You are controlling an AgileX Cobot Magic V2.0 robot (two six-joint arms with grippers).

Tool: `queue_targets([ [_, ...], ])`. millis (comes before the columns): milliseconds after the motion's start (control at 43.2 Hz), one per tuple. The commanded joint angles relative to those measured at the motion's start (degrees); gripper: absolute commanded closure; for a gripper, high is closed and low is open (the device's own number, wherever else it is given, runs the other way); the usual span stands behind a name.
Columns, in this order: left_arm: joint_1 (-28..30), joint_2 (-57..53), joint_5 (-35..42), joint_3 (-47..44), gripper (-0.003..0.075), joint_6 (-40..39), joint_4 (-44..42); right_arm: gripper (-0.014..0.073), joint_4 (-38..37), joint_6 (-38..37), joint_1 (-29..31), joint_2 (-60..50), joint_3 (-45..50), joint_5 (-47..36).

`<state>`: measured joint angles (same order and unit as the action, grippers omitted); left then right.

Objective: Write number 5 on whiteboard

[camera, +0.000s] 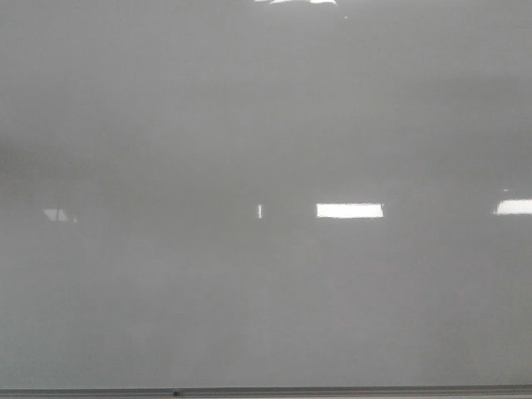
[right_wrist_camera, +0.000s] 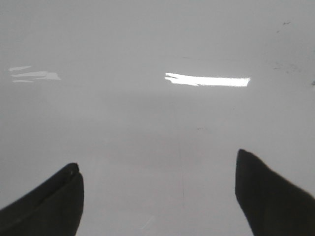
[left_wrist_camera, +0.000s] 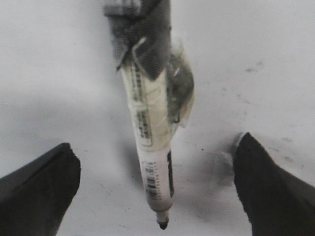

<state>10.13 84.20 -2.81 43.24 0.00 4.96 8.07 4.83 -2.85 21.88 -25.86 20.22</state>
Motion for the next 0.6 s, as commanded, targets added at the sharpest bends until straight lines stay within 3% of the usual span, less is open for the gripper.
queue_targets([
  [0,-0.5,-0.5,4.8,1.8,0.0192,-0.7,0.2,-0.0050,0.2,-0.2,0.1,0.8,-2.0,-4.5],
  [324,-0.5,-0.9,2.2,1.8,0.0701,-0.7,0.2,-0.0050,0.2,-0.2,0.1,0.8,-2.0,-4.4],
  [370,-0.5,-1.2,1.2,1.8,0.0740,-0.7,-0.1,-0.0050,0.2,-0.2,0.1,0.8,-2.0,-4.4],
  [463,-0.5,-3.3,-1.3,1.9,0.0741,-0.7,-0.3,-0.0050,0.2,-0.2,0.1,0.8,-2.0,-4.5],
  [578,-0.5,-7.6,-12.5,4.2,0.0741,-0.7,-0.6,-0.0050,0.2,-0.2,0.1,0.8,-2.0,-4.6],
])
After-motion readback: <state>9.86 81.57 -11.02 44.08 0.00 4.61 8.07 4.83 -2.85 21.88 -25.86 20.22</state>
